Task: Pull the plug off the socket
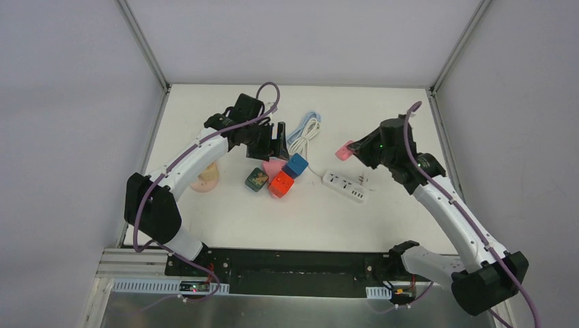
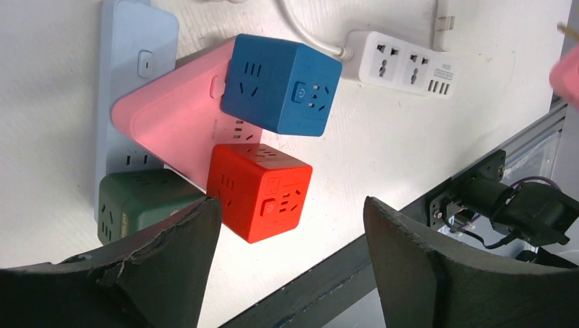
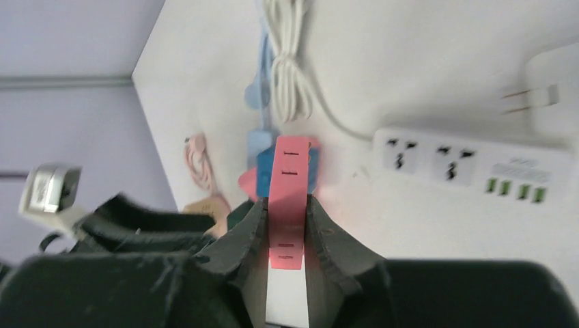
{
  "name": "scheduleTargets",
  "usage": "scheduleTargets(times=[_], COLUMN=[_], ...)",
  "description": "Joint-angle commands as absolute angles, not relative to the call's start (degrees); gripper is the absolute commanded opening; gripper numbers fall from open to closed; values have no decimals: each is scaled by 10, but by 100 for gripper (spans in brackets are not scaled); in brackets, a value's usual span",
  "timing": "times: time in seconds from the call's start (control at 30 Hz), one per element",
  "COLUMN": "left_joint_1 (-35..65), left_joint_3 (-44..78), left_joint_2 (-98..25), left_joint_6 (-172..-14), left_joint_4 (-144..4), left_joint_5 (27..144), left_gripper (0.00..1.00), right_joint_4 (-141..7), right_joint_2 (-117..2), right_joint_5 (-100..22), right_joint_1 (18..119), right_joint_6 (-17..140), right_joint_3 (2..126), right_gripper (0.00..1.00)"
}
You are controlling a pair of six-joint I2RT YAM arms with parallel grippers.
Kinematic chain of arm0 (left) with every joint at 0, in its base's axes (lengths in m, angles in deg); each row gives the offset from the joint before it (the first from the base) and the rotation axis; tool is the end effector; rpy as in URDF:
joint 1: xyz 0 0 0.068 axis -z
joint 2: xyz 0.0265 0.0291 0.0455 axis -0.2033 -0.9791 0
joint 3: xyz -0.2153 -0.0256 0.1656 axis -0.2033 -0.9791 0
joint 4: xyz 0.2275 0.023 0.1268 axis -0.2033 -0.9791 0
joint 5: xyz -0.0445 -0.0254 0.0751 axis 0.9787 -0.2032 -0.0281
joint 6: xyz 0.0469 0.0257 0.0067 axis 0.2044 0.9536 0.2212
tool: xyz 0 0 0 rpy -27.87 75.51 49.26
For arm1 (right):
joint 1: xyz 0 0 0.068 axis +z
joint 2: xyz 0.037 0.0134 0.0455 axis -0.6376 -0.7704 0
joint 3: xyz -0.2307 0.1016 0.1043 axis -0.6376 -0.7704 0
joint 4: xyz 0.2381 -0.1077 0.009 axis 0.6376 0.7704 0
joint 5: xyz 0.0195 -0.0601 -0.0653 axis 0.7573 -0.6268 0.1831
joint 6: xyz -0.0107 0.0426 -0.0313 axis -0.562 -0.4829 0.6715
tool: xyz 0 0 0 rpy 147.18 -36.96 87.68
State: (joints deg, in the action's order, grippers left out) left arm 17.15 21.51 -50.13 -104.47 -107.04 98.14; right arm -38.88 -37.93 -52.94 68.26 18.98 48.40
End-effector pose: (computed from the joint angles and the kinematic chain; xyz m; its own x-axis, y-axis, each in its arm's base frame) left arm 0.2918 -0.1755 0.3055 -0.8513 0.0526 -0.5220 0.3591 0.7838 -0.5067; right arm 0.2068 0.1088 0.3446 -0.5877 0.5414 -0.6012 0.0774 0.7773 0.6243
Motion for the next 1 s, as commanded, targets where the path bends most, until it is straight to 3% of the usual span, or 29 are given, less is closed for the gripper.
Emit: scheduleTargets(times=[0.0,0.33,0.63,0.83,0.97], left_joint_1=[174,174,174,174,174], left_joint_3=[234,246,297,288,281], left_joint_2=[-488,-507,-536,-545,-542], left_joint_6=[-1039,-1069,-1066,-1081,-1086], left_joint_4=[-1077,-1070,-1086,-1068,-1063], left_joint_5=[977,969,969,977,974], left_gripper=[79,78,79,79,79], right_joint_4=[-386,-611,-759,-778,-767], right_joint_2=[-399,-527,-593,-654,-672], right_joint_5=[-429,-289,-275,-233,-235], right_joint_1=[551,371,352,322,304], right_joint_6=[288,349,346,349,352], right_joint_3=[466,407,342,344,337], right_gripper=[0,0,0,0,15])
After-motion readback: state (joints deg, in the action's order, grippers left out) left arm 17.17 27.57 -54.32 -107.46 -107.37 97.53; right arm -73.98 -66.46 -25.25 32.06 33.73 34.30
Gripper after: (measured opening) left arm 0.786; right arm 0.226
